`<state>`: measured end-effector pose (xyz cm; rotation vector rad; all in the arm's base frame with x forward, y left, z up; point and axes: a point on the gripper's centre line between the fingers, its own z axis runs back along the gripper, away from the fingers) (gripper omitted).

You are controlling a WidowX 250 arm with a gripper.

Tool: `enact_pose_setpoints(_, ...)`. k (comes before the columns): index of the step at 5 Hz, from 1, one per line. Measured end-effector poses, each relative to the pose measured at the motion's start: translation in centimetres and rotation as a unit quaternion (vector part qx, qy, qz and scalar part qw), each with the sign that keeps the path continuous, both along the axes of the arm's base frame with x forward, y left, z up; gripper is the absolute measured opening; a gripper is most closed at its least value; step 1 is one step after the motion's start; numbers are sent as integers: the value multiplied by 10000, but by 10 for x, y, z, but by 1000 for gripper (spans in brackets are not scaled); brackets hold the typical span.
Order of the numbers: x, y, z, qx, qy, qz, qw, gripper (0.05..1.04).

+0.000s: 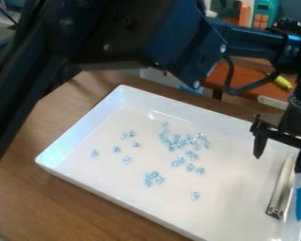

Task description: Sweep into pile

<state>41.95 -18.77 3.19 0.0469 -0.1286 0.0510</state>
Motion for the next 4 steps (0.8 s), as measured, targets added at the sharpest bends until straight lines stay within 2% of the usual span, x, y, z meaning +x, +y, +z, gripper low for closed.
enact_pose_setpoints(1, 2, 1, 0, 20, -54, -2, 10000, 1001)
enact_pose_setpoints(2, -3, -1, -14, 149, 125, -13, 9998, 1001)
enact_pose_setpoints(3, -1, -8, -14, 106, 129, -44, 9999, 1001)
enact_pose_setpoints(4, -3, -10, -22, 104, 273, -76, 9995, 1000)
